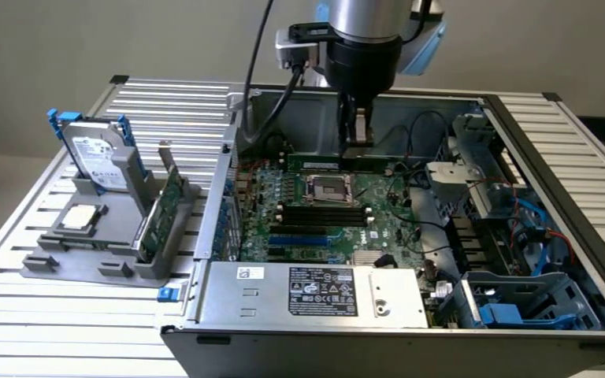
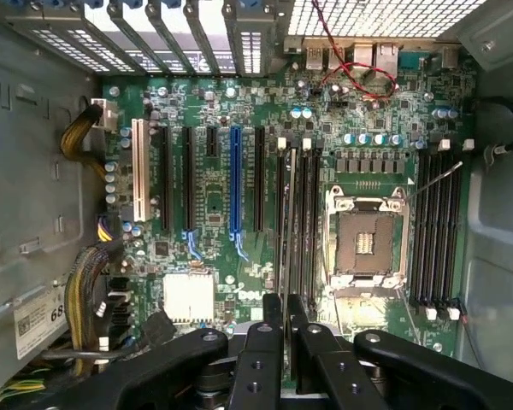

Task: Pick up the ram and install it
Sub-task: 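Pick up the ram and move it above insertion slot, then insert the ram into the slot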

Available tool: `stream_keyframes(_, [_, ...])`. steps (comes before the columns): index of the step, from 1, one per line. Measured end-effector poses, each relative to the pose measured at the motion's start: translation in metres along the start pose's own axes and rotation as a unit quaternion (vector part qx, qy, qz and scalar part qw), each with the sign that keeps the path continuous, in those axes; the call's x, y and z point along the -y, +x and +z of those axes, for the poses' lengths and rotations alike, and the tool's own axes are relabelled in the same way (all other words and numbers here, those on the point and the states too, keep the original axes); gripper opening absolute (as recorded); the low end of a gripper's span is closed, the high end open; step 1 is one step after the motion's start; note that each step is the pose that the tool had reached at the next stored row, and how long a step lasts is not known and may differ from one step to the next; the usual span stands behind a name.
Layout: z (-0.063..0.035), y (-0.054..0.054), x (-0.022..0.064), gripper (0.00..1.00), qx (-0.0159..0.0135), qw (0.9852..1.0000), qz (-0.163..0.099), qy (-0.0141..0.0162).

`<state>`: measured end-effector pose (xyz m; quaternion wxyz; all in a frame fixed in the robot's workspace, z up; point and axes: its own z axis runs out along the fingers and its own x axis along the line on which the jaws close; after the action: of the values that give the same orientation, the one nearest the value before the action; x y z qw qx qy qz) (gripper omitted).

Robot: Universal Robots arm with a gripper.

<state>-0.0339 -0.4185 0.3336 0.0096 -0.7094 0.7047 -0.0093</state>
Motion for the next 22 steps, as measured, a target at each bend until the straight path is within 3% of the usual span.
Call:
stream_keyframes(9, [0.0085, -0.011, 0.0004, 0.14, 0.0051, 1.0, -0.005, -0.0007])
stream_keyframes(13, [0.0097, -0.012, 0.001, 0.14, 0.0075, 0.9999, -0.007, -0.0064])
stream_keyframes(15, [0.0104, -0.012, 0.0013, 0.14, 0.0089, 0.9999, -0.007, -0.0075])
stream_keyframes(22, [0.0105, -0.012, 0.0016, 0.14, 0.0091, 0.9999, -0.007, -0.0075])
